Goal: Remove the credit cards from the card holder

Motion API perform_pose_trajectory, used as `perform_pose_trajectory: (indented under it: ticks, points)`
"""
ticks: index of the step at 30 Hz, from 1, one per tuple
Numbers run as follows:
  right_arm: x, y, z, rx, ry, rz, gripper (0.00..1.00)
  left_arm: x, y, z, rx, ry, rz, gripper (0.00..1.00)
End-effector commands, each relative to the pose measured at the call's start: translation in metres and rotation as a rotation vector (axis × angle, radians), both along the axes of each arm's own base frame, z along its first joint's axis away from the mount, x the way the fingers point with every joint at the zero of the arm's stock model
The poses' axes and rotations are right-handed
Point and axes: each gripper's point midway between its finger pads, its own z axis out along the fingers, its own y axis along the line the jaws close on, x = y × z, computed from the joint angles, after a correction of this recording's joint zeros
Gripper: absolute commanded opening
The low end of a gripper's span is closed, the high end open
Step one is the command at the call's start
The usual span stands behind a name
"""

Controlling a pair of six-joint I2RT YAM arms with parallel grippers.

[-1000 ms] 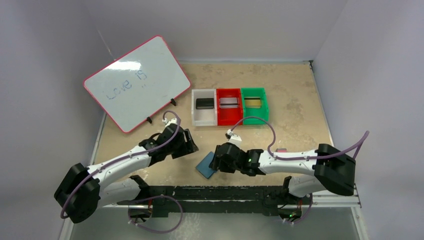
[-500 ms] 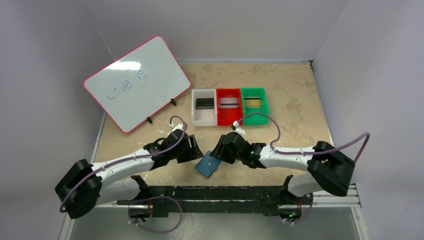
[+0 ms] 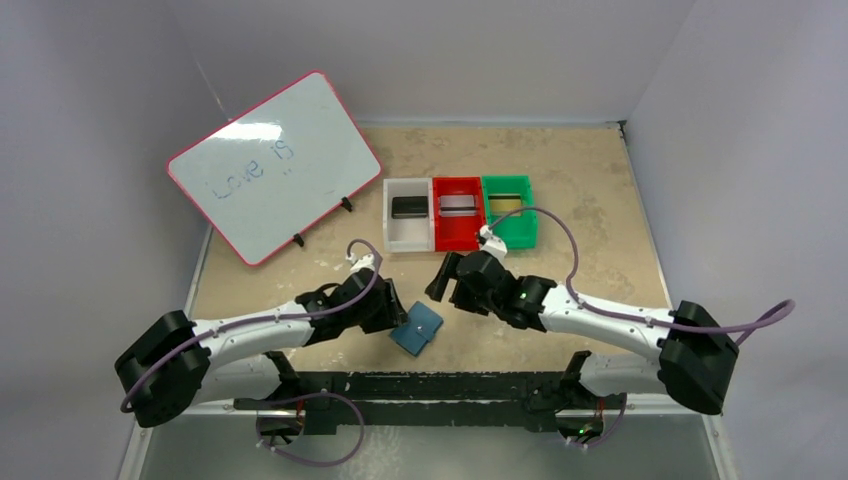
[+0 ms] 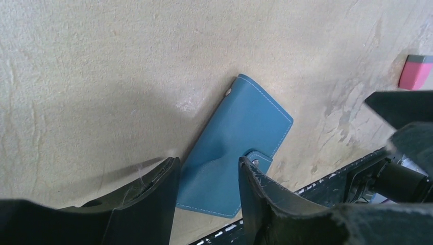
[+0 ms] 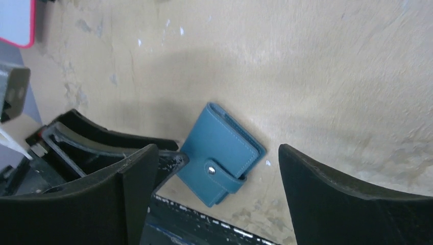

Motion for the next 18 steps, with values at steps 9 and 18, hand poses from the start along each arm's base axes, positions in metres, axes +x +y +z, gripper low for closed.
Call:
perform_pose_trajectory:
  ticks: [9,18]
  points:
    - [-0.052,0.042,-0.038,0.18,0.147,0.162,0.6,-0.005,-0.015,0.01,-0.107,-0.034,0.027,0.43]
    - [-0.022,0.038,-0.045,-0.089,0.106,0.124,0.52,-0.005,-0.026,0.009,-0.108,-0.041,0.041,0.36]
